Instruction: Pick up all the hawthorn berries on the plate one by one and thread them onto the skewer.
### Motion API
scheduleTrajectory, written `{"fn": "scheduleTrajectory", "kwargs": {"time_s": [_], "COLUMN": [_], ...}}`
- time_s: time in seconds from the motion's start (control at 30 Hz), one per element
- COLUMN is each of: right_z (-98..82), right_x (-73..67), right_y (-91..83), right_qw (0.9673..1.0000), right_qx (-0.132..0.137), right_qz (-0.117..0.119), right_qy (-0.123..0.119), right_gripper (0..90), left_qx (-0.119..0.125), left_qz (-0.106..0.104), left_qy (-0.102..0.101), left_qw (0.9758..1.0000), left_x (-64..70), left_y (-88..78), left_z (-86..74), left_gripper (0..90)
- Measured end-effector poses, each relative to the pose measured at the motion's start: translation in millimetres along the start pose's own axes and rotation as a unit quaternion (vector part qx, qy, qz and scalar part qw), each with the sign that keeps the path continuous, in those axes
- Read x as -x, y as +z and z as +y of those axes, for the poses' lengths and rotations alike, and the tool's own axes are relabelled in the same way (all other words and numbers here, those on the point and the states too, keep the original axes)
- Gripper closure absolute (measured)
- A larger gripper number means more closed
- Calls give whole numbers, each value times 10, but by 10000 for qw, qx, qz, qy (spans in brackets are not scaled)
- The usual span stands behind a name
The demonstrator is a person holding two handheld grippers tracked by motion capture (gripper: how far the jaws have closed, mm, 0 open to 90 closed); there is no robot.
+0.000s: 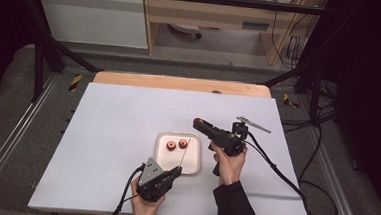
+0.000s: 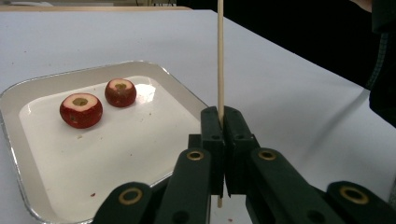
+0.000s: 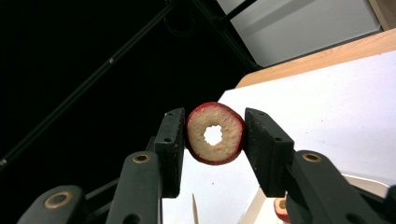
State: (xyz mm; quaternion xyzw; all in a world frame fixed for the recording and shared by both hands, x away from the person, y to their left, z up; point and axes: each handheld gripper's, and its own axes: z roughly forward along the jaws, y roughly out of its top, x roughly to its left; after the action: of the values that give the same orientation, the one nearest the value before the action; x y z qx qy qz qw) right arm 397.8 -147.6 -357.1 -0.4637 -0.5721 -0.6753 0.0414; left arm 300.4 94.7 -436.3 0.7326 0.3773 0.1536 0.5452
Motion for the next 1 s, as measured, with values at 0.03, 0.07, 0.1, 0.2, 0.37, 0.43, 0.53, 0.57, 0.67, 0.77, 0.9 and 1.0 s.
{"fn": "scheduleTrajectory", "kwargs": {"time_s": [0.03,0.07,0.1,0.2,0.37,0.43,0.53,0.57,0.67,0.77,0.9,1.0], "right_z": [-5,-5,-10,-26,-54,-75,-82,-83,-84,-95,-105,-108], "right_x": [-4,-4,-6,-10,-14,-20,-24,-26,-30,-38,-37,-37], "right_y": [5,5,7,17,37,43,43,43,43,40,40,42], "right_qw": [10000,10000,10000,9999,9996,9995,9993,9992,9990,9990,9990,9990], "right_qx": [44,44,70,144,252,318,361,399,429,437,437,426], "right_qz": [3,3,-13,-14,48,65,83,87,113,125,126,141], "right_qy": [43,43,56,70,78,59,56,40,51,36,-15,-20], "right_gripper": [598,598,598,598,598,598,598,598,599,598,598,598], "left_qx": [12,17,30,49,36,8,7,15,45,18,40,38], "left_qz": [-1,-17,-12,-30,-29,-4,1,12,8,2,10,12], "left_qy": [-21,-44,-55,-137,-246,-237,-295,-300,-325,-362,-406,-427], "left_qw": [10000,10000,10000,9999,9997,9997,9996,9995,9995,9993,9992,9991], "left_x": [5,12,18,39,64,77,83,84,99,99,96,94], "left_y": [7,15,24,51,98,116,132,134,140,153,157,158], "left_z": [5,13,20,33,45,64,95,105,135,154,166,167], "left_gripper": [886,886,886,886,886,886,886,886,886,886,886,886]}}
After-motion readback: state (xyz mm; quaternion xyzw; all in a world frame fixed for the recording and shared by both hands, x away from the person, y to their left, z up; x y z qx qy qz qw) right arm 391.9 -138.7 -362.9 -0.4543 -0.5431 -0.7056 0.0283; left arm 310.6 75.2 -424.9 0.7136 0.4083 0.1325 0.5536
